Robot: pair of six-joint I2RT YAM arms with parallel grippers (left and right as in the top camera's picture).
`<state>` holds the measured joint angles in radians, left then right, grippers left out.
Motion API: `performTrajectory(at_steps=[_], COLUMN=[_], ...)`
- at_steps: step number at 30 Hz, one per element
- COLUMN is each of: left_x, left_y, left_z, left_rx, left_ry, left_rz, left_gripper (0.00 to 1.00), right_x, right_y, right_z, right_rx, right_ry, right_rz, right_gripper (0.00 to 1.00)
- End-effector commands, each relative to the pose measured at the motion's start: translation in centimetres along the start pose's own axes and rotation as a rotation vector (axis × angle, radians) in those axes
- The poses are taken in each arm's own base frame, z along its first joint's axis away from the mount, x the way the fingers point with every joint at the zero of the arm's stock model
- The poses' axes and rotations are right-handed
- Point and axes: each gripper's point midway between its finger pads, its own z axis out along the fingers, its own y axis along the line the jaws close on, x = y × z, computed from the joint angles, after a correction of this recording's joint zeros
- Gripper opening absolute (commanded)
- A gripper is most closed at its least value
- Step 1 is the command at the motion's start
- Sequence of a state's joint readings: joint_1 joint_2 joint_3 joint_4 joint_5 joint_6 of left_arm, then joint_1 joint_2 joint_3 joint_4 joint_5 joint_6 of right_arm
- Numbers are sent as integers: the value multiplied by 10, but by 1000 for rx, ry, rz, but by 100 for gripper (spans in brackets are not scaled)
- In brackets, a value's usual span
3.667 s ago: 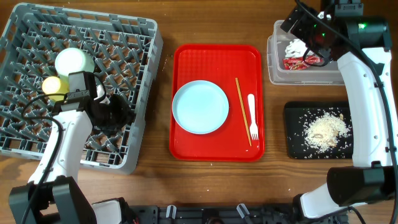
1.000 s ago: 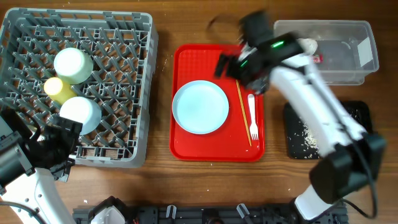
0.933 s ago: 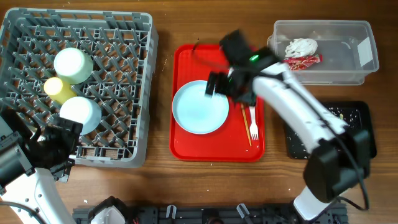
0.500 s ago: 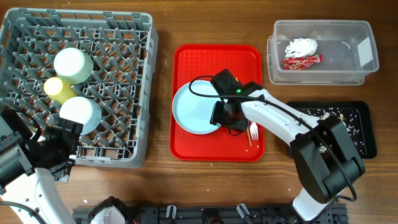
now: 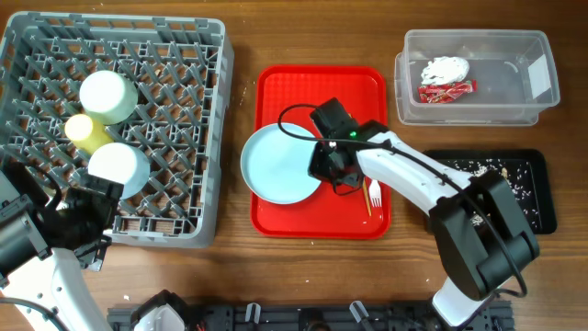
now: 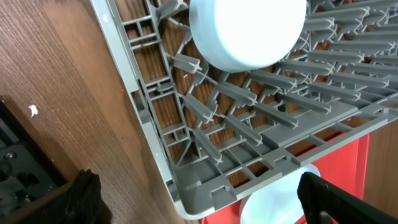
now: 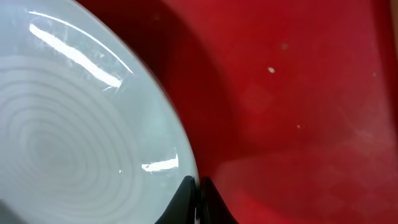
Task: Sort waste into correct bins and load items into the dishwasher rack
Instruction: 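Reach the right gripper to the light blue plate rim and grasp, then lift the plate and carry it left into the grey rack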
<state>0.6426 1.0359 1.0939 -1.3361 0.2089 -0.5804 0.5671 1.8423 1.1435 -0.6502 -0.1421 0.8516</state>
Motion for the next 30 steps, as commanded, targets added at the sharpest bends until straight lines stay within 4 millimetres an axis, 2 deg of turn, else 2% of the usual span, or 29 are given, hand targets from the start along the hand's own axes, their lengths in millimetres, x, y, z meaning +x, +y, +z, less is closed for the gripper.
performTrajectory(at_steps=[1,4,5,9,10,13,15,17,20,26,30], left_x=[-2,2,8,25,28,27,23,18,11,10,14], left_y=[-1,0,-9,-37,-41,-42,-45,-48,-54,-55,-52], left_z=[-4,-4,-4,-9,-11,-11,-11,-11,-12,-12,-12], left_rx=[6,6,60,235,262,265,274,287,307,308,297], left_ry=[-13,3,39,117,127,126,108,86,51,51,71], left_rz=[14,33,106,254,265,266,274,283,290,257,249], left_gripper=[100,100,99,89,83,78,78,78,78,79,79], right_x=[-17,-20,-20,-20,-19,-16,-19,-22,-21,-2,17], right_y=[30,37,39,43,45,52,65,86,115,171,209], right_z=[-30,-44,-47,-58,-65,-77,-95,-115,-131,-135,-126], right_rx=[-91,-118,-125,-151,-165,-209,-279,-393,-533,-688,-767], right_ry=[-60,-87,-92,-109,-112,-116,-153,-180,-174,-173,-171], right_rz=[-62,-93,-109,-122,-125,-134,-147,-156,-117,-97,-104], right_gripper=[4,4,4,4,4,4,4,4,5,5,4])
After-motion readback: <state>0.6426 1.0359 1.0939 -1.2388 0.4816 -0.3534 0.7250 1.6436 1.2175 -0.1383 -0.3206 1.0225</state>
